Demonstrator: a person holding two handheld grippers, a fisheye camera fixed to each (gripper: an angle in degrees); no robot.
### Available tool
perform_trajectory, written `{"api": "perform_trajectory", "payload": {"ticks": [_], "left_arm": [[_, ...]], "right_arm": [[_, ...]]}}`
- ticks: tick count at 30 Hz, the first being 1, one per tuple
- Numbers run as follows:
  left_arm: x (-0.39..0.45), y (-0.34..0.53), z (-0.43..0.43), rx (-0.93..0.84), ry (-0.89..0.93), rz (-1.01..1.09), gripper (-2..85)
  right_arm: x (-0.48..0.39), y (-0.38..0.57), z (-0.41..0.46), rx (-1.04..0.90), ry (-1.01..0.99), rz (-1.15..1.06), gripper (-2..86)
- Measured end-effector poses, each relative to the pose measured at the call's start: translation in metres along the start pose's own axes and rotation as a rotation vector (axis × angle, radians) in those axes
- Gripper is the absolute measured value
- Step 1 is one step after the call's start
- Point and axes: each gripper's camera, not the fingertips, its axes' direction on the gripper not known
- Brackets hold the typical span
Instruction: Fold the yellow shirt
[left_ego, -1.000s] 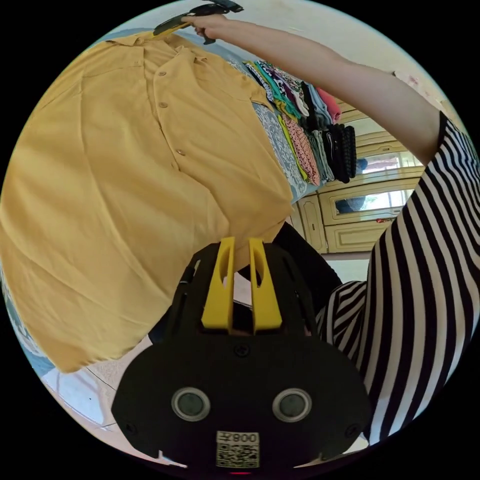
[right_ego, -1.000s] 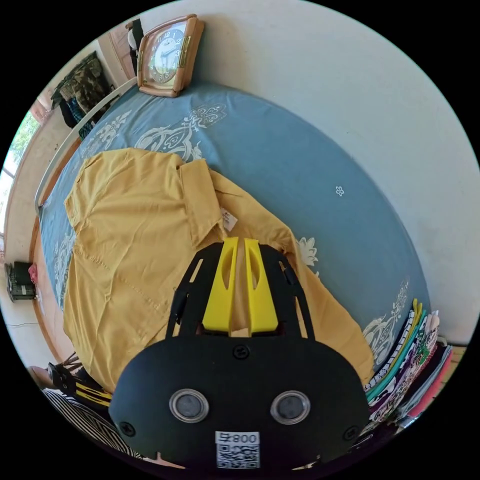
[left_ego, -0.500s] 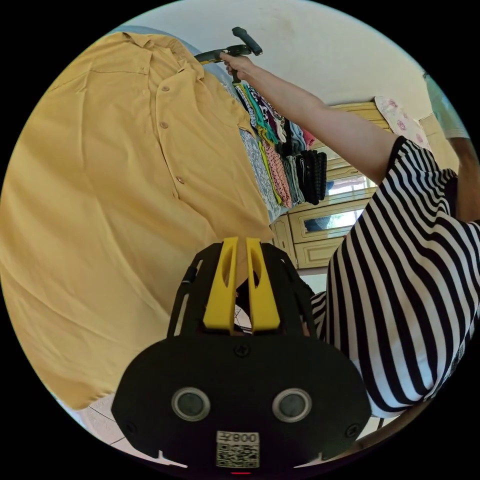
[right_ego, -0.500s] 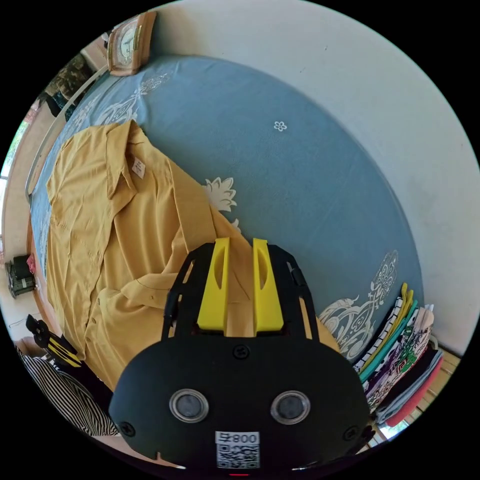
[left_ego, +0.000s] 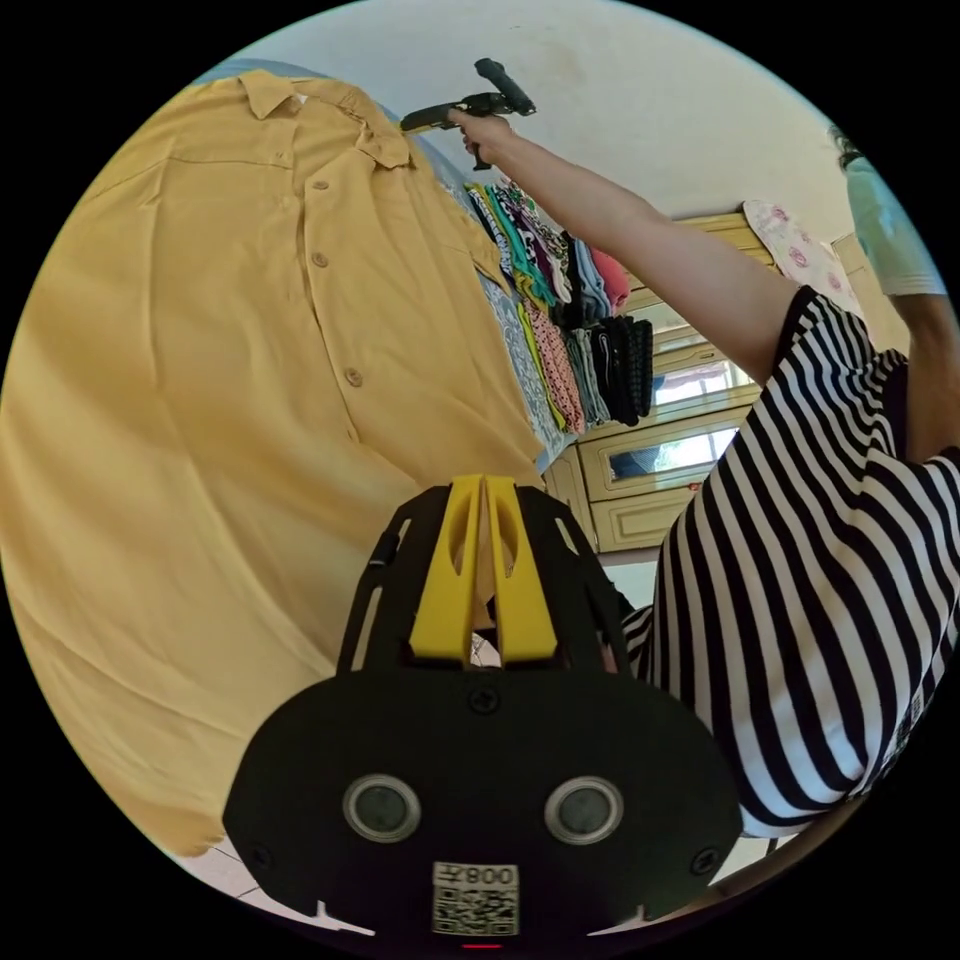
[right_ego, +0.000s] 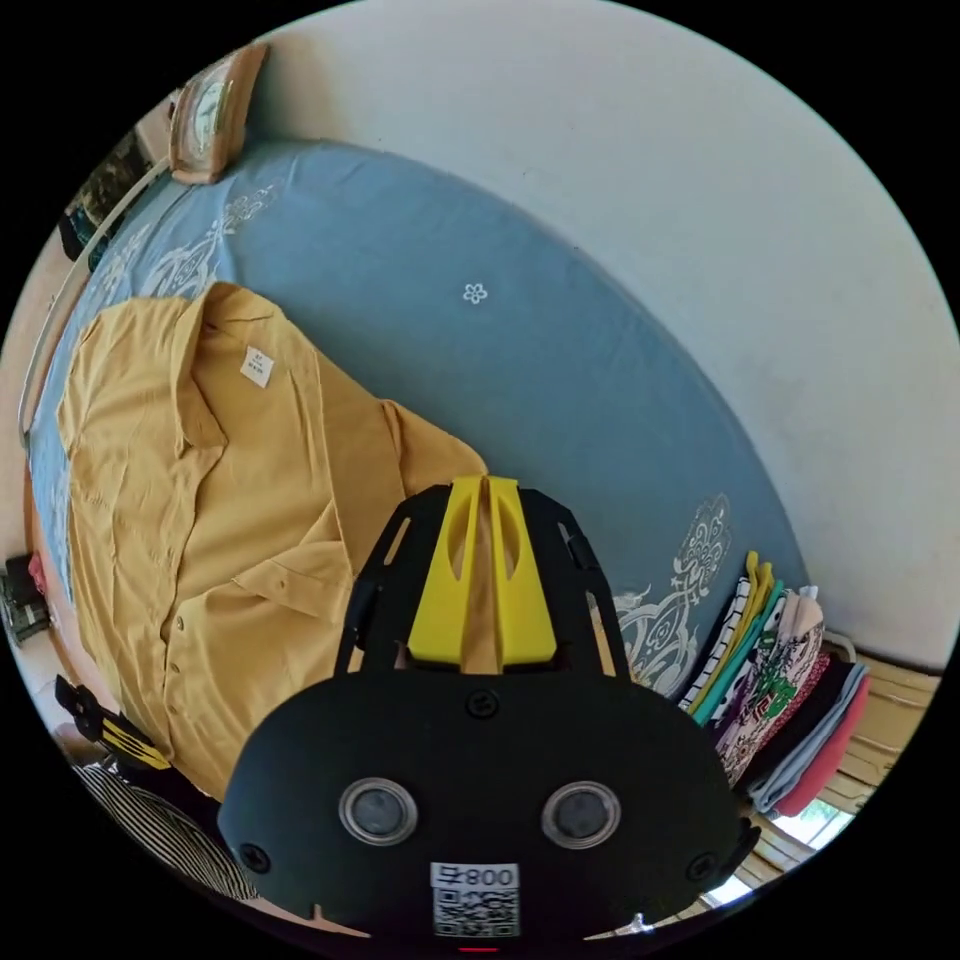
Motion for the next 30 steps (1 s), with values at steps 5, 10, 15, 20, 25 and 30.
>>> {"api": "perform_trajectory", "payload": {"ticks": [5, 10, 15, 20, 25, 30], "left_arm": [[0.002, -0.004, -0.006, 0.028, -0.098, -0.008, 5.7], [0.0, -0.004, -0.011, 0.054, -0.199, -0.046, 7.2], [-0.001, -0.004, -0.001, -0.005, -0.249, -0.071, 7.5], [0.001, -0.006, 0.006, -0.027, -0.291, -0.076, 7.3], [-0.007, -0.01, 0.005, -0.03, -0.262, -0.11, 4.4], [-0.003, -0.009, 0.004, -0.035, -0.242, -0.086, 1.1]], "right_arm": [[0.03, 0.025, -0.008, 0.06, 0.003, 0.069, 5.4], [0.075, 0.099, -0.036, 0.275, -0.427, 0.142, 7.9], [0.073, 0.141, -0.011, 0.217, -0.52, 0.156, 7.8], [0.09, 0.149, 0.005, 0.229, -0.553, 0.232, 8.1], [0.107, 0.156, 0.013, 0.228, -0.571, 0.256, 4.5], [0.12, 0.178, -0.001, 0.284, -0.6, 0.245, 1.8]]}}
